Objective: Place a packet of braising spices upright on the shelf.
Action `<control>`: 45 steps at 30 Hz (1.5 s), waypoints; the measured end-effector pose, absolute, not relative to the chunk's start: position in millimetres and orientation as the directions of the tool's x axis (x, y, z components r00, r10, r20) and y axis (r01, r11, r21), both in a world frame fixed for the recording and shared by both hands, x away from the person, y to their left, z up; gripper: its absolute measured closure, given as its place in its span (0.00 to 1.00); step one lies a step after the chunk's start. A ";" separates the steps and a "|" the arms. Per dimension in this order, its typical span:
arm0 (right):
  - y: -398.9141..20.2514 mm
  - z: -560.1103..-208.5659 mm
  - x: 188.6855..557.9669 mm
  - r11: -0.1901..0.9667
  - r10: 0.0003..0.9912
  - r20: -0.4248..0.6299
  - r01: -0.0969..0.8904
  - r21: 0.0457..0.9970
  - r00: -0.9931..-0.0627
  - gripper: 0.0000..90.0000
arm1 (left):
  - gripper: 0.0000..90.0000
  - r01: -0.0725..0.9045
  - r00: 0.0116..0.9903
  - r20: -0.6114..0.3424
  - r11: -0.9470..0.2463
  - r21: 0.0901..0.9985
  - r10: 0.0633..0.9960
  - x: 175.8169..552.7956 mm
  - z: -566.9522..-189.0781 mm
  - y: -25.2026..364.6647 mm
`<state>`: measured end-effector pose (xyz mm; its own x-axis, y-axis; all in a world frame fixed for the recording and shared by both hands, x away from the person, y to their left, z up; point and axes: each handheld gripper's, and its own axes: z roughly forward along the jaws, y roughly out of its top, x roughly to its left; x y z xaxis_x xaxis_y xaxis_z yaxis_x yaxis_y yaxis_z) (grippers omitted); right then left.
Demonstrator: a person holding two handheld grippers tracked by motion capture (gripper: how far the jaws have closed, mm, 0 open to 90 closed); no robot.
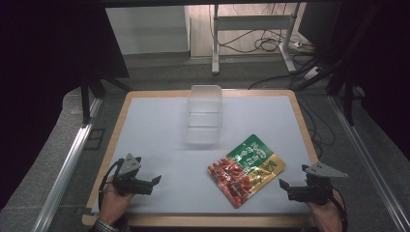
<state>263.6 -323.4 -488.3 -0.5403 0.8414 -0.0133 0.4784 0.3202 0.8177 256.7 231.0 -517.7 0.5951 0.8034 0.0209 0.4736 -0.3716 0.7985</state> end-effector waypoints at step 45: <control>-304.9 -489.8 289.0 0.367 0.821 -0.061 0.443 0.818 -0.568 0.00 | 0.00 0.457 0.609 0.060 -0.411 0.788 0.791 258.0 -521.1 226.6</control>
